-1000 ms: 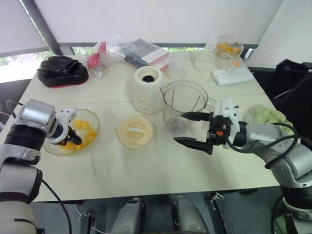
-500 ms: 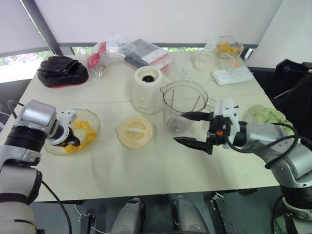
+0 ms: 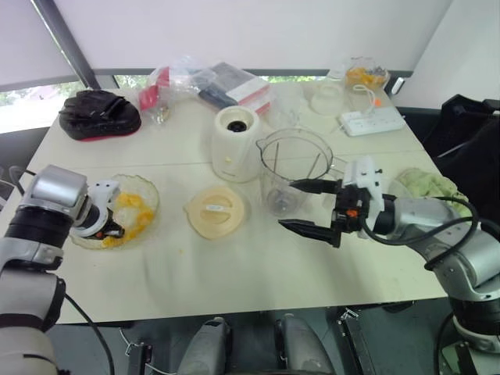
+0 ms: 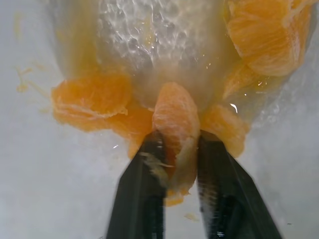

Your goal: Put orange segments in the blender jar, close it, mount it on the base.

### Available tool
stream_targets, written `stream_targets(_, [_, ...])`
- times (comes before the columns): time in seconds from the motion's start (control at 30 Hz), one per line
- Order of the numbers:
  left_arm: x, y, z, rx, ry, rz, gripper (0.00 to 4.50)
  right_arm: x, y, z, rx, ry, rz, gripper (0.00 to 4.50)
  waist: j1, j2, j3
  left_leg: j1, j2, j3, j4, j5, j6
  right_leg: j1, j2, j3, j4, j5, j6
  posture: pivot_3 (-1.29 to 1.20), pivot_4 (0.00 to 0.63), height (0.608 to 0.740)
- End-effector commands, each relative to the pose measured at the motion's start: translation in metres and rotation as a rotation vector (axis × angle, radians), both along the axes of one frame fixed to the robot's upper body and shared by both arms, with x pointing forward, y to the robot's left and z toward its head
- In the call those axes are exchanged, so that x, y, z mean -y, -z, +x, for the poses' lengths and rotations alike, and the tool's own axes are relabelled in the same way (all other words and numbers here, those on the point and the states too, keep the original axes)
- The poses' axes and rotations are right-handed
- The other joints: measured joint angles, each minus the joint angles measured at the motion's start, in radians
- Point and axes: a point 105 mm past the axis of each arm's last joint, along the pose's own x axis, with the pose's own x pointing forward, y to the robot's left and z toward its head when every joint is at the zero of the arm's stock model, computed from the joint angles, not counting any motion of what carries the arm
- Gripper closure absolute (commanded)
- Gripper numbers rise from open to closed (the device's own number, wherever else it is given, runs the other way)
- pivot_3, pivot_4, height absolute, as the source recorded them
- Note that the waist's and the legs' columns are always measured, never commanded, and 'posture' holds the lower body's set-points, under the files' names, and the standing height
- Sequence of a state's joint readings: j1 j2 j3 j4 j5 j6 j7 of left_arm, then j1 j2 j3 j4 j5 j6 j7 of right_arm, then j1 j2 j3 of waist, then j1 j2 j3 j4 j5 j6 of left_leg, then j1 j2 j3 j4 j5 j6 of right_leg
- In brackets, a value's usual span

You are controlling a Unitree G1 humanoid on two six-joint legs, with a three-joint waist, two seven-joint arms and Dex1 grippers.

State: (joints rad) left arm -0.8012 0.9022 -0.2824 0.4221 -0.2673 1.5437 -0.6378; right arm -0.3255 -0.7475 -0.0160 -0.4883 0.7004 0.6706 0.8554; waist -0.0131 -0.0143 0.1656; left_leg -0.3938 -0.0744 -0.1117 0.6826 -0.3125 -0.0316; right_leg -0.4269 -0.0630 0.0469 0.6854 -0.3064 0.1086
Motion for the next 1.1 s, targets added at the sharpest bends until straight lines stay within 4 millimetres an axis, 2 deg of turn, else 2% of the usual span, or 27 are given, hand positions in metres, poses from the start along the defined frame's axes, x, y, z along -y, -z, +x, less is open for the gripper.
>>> stream_targets(0.03, [-0.007, -0.009, 0.0, 0.03, -0.018, 0.016, 3.51, 0.0, -0.012, -0.003, 0.06, -0.014, -0.002, 0.0, 0.0, 0.0, 0.0, 0.0, 0.0, 0.0, 0.0, 0.0, 0.0, 0.0, 0.0, 0.0, 0.0, 0.0, 0.0, 0.0, 0.15, 0.74])
stream_targets(0.27, [-0.005, -0.008, -0.002, 0.035, -0.012, 0.004, 3.51, 0.0, -0.012, -0.003, 0.059, -0.017, -0.004, 0.0, 0.0, 0.0, 0.0, 0.0, 0.0, 0.0, 0.0, 0.0, 0.0, 0.0, 0.0, 0.0, 0.0, 0.0, 0.0, 0.0, 0.15, 0.74])
stream_targets(0.37, [-0.006, -0.009, 0.0, 0.052, -0.005, 0.015, 4.29, -0.001, -0.012, -0.003, 0.06, -0.019, -0.004, 0.0, 0.0, 0.0, 0.0, 0.0, 0.0, 0.0, 0.0, 0.0, 0.0, 0.0, 0.0, 0.0, 0.0, 0.0, 0.0, 0.0, 0.15, 0.74])
stream_targets(0.7, [-0.007, -0.017, 0.0, 0.105, -0.011, -0.007, 4.29, 0.0, -0.011, -0.004, 0.059, -0.018, -0.004, 0.0, 0.0, 0.0, 0.0, 0.0, 0.0, 0.0, 0.0, 0.0, 0.0, 0.0, 0.0, 0.0, 0.0, 0.0, 0.0, 0.0, 0.15, 0.74])
stream_targets(0.93, [-0.011, -0.052, 0.007, 0.274, -0.062, -0.061, 4.29, 0.0, -0.01, -0.004, 0.056, -0.016, -0.005, 0.0, 0.0, 0.0, 0.0, 0.0, 0.0, 0.0, 0.0, 0.0, 0.0, 0.0, 0.0, 0.0, 0.0, 0.0, 0.0, 0.0, 0.15, 0.74])
stream_targets(1.1, [-0.016, -0.096, 0.011, 0.515, -0.134, -0.128, 4.29, 0.002, -0.009, -0.004, 0.048, -0.016, -0.012, 0.0, 0.0, -0.001, 0.0, 0.0, 0.0, 0.0, 0.0, 0.0, 0.0, 0.0, 0.0, 0.0, 0.001, 0.0, 0.0, 0.0, 0.15, 0.74])
